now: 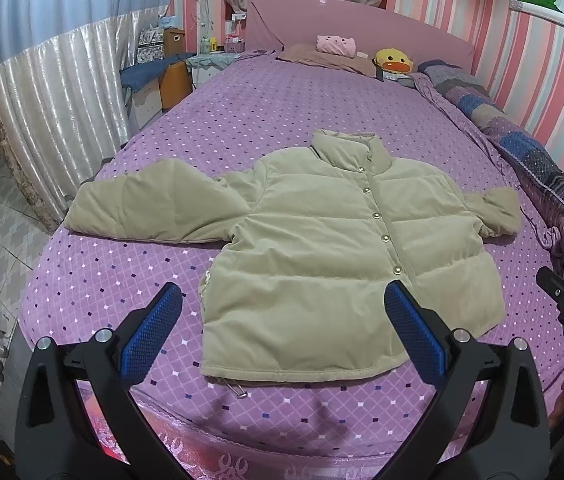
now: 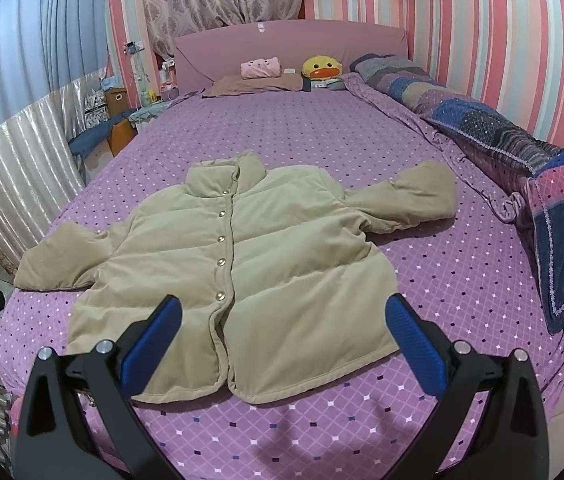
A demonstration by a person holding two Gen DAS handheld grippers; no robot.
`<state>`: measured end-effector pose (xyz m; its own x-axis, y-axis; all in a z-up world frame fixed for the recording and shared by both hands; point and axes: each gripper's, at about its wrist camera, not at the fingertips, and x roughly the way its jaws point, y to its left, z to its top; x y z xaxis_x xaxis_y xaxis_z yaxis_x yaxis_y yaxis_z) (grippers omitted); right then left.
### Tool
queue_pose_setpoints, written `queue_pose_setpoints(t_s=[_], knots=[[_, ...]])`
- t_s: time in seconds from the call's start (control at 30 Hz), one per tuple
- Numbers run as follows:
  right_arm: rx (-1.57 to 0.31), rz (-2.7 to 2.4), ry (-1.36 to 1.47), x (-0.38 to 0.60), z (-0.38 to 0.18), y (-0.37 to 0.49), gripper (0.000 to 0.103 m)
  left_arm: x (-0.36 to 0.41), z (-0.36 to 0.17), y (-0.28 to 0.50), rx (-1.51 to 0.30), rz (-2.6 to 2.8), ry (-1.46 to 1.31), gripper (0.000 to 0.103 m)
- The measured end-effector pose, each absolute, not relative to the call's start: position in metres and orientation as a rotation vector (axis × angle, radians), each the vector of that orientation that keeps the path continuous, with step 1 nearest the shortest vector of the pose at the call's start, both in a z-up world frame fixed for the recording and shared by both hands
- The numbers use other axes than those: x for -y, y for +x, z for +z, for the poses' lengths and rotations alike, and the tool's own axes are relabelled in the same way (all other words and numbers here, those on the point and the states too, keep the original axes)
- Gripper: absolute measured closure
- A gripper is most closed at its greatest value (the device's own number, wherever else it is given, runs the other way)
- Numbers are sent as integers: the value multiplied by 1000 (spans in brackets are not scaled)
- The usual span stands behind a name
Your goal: Fold large clothes
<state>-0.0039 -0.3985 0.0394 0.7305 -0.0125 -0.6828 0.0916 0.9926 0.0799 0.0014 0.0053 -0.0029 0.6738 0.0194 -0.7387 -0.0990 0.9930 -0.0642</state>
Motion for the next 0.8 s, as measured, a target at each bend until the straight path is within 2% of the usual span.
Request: queue_pose_setpoints(t_s=[0.8], knots=[[-753, -66, 112, 399, 42, -6, 2, -3, 1, -2, -822, 57, -102, 3]])
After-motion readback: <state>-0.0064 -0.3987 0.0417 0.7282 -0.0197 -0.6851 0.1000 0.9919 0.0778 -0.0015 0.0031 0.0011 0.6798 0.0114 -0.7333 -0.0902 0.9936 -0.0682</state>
